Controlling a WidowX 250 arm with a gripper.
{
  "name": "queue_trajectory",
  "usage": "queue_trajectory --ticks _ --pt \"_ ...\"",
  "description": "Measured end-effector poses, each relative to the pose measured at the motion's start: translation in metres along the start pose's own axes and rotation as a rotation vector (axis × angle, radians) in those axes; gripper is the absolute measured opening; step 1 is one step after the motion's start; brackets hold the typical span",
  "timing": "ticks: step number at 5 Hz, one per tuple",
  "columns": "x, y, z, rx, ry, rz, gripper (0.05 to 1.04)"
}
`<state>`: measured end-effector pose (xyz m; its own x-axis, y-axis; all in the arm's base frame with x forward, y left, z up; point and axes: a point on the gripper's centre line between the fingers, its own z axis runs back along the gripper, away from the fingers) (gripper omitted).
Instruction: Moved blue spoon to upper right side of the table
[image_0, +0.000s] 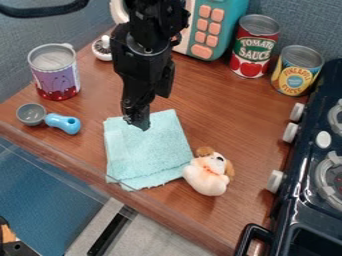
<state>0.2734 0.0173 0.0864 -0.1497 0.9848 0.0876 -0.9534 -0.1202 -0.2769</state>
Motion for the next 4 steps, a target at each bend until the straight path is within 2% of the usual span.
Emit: queue_trajectory --ticks 1,2,3,4 --pt "0.0 0.004 -0.005 0.024 0.001 -0.001 0.999" --pt "0.024 0.013 -0.004 0.048 -0.01 0.057 0.999" --pt "0.035 0.017 -0.001 0.039 -0.031 0.082 0.999" --pt "0.058 0.025 0.0 0.048 -0.04 0.153 0.999"
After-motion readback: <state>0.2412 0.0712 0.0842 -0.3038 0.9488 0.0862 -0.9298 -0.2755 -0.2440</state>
